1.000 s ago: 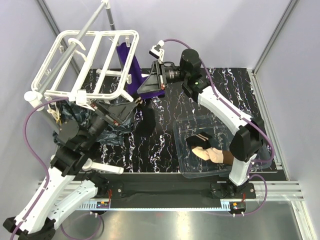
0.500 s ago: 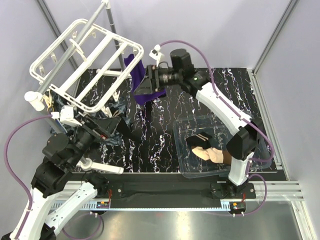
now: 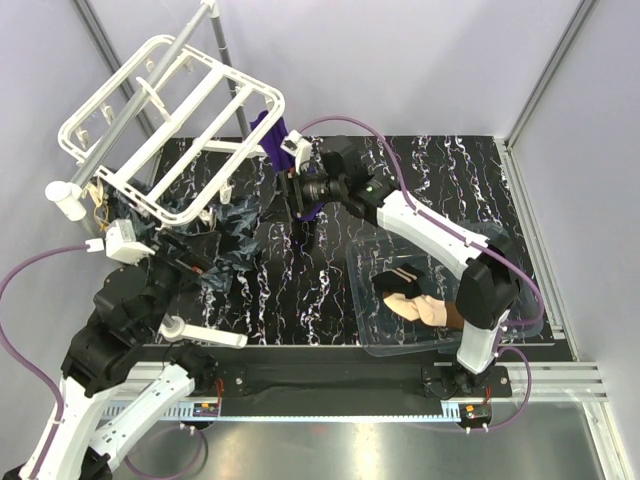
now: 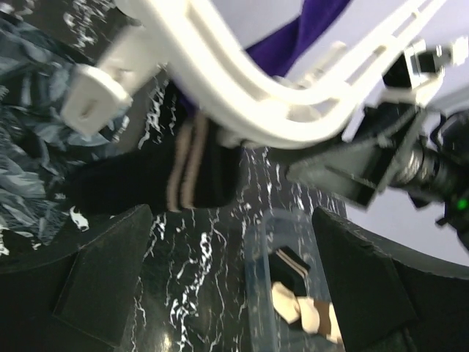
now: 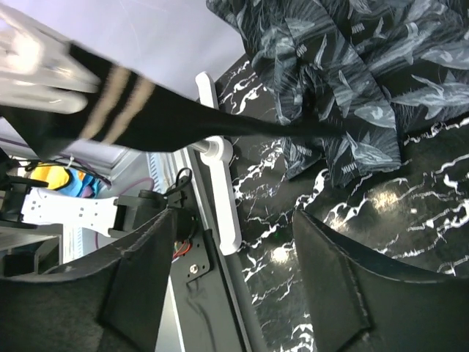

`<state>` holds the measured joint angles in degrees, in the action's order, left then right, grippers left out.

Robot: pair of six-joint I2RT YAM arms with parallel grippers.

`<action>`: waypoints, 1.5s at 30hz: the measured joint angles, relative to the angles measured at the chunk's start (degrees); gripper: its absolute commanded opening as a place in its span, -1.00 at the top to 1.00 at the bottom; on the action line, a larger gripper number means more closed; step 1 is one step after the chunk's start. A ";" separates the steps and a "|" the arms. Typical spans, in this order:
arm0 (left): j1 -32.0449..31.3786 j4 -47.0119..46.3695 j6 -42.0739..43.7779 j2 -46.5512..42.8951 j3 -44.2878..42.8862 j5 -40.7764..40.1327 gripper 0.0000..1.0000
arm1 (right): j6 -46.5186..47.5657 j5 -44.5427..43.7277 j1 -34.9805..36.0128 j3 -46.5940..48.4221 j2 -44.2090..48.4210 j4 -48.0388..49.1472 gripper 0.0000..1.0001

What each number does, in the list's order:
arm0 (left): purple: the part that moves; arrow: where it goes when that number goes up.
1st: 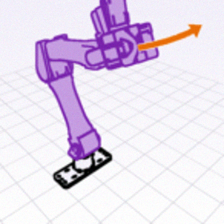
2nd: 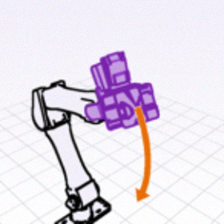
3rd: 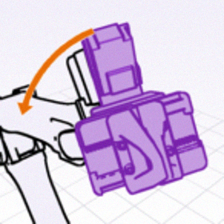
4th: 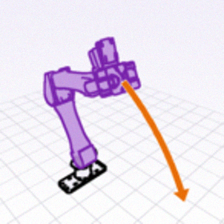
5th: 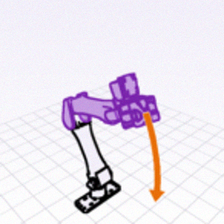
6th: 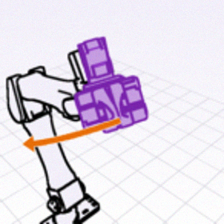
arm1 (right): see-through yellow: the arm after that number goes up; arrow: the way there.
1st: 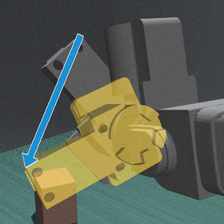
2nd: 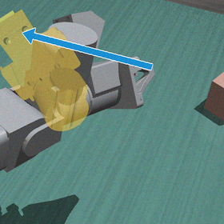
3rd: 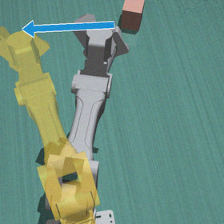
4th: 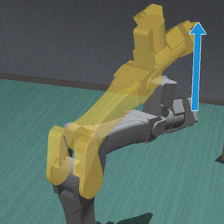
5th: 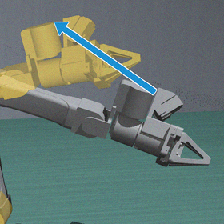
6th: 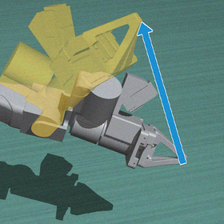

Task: Clip the socks to the hanger
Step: Clamp the sock onto the hanger, then open the clamp at the hanger.

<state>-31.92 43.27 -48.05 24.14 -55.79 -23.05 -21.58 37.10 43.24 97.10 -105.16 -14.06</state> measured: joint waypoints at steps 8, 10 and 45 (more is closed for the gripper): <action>0.00 -1.77 1.53 -1.70 -0.85 -2.32 -0.46 | -0.09 -0.11 1.55 -5.40 1.14 10.71 -0.58; 0.00 -2.95 1.77 -3.28 -0.85 -1.05 -0.37 | 0.24 -0.17 1.77 -6.47 1.64 14.88 -0.57; 0.00 -1.46 12.68 7.67 -17.92 7.80 -0.17 | 13.70 -16.63 18.45 -13.92 15.74 22.58 0.09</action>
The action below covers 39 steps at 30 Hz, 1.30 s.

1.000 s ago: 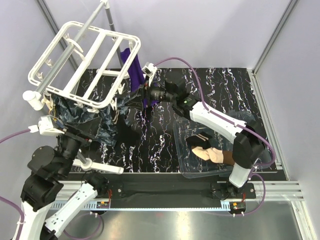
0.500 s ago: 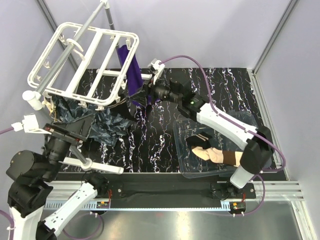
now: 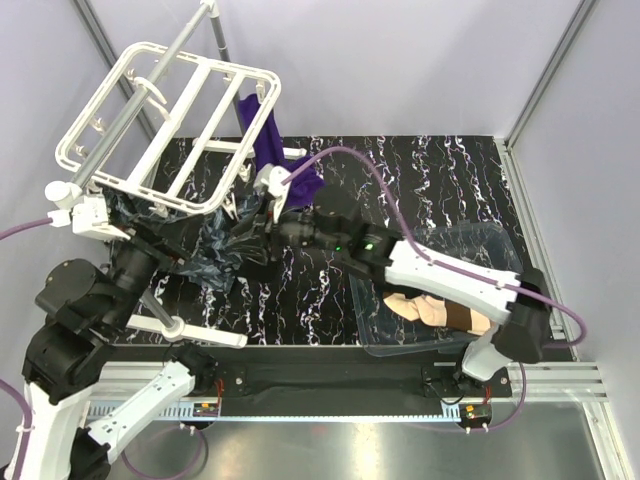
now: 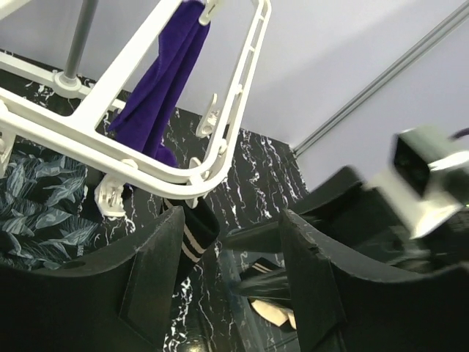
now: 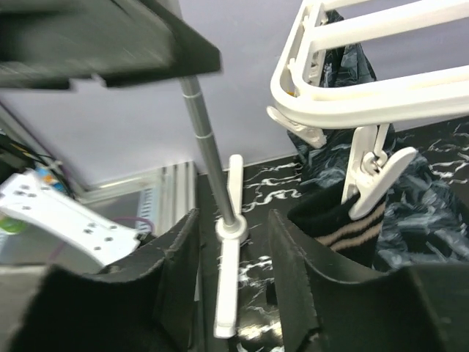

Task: Clip the socks to the hanger
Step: Open the clamp at the hanger.

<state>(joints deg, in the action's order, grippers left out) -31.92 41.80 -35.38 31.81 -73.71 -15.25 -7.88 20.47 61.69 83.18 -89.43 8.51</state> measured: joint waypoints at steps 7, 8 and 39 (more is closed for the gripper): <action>0.00 0.63 -0.20 -3.45 -1.38 -2.45 -0.15 | 5.29 -4.44 2.89 -1.20 -8.92 11.30 0.15; 0.00 0.70 -0.22 -4.22 -1.51 -2.97 -0.15 | 5.97 -5.18 3.10 -1.20 -9.90 12.94 0.11; 0.00 0.98 -0.61 -4.44 0.39 -1.01 -0.28 | 19.71 -25.55 2.62 1.51 -18.73 24.52 -0.18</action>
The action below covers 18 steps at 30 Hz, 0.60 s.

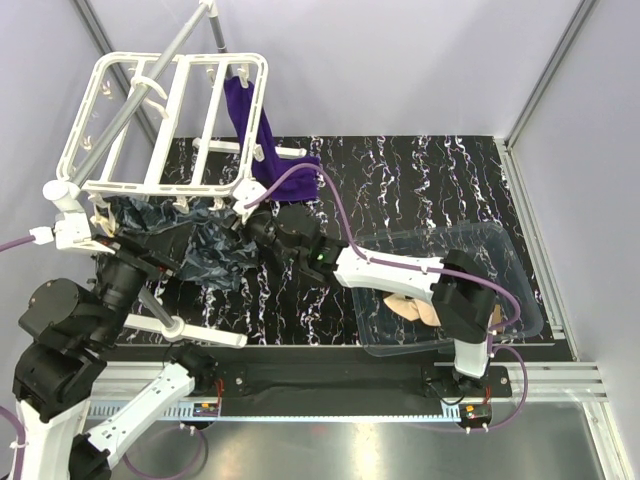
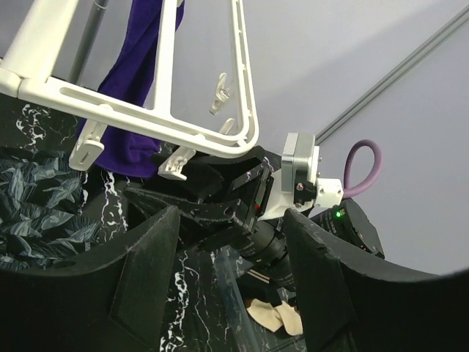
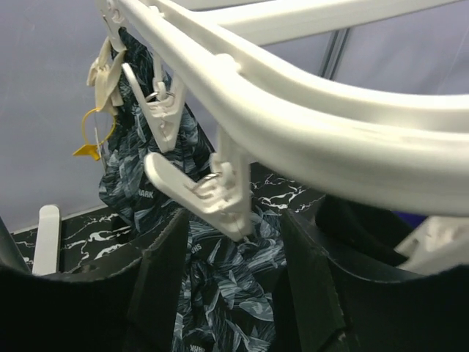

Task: Clip the socks to the hanger
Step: Open the clamp at the hanger.

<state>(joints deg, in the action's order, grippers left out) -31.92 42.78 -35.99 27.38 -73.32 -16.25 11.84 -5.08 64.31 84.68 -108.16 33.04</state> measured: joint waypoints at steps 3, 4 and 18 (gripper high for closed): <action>0.00 -0.02 -0.26 0.17 0.09 0.44 -0.28 | -0.70 0.48 -1.27 -1.11 0.70 0.20 -0.11; 0.00 0.00 -0.37 0.20 0.09 0.66 -0.28 | -1.29 1.31 -1.88 -1.57 1.11 0.26 -0.11; 0.00 -0.02 -1.57 1.01 0.74 2.56 -0.29 | -5.64 12.26 -5.33 -0.85 2.47 0.92 -0.09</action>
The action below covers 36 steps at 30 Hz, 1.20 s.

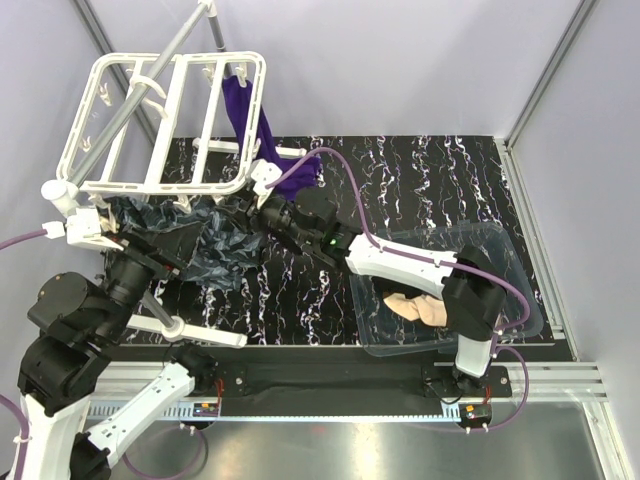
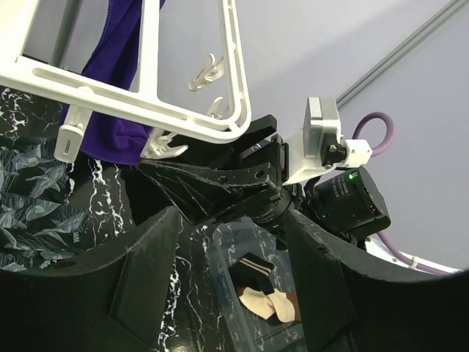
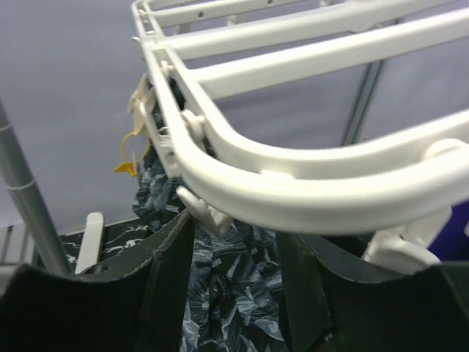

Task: Clip the socks to the hanger
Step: Open the clamp at the hanger.

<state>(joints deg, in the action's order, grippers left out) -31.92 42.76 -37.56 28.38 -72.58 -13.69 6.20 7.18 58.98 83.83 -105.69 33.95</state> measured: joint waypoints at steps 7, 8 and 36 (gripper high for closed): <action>0.00 0.00 -0.13 -0.09 0.00 0.00 -0.29 | -1.14 5.01 0.02 1.25 0.00 -0.35 -0.03; 0.00 0.00 -0.24 -0.13 0.00 0.00 -0.29 | -1.25 5.51 0.02 1.49 0.00 -0.37 0.01; 0.00 -0.85 -1.40 -0.11 -0.02 1.51 -0.25 | -5.51 9.22 -0.04 3.17 -1.66 0.55 0.11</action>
<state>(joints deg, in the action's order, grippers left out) -31.92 41.91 -38.96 28.27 -72.60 -12.19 0.69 16.40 58.94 87.00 -107.35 34.50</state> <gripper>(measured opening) 0.630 0.433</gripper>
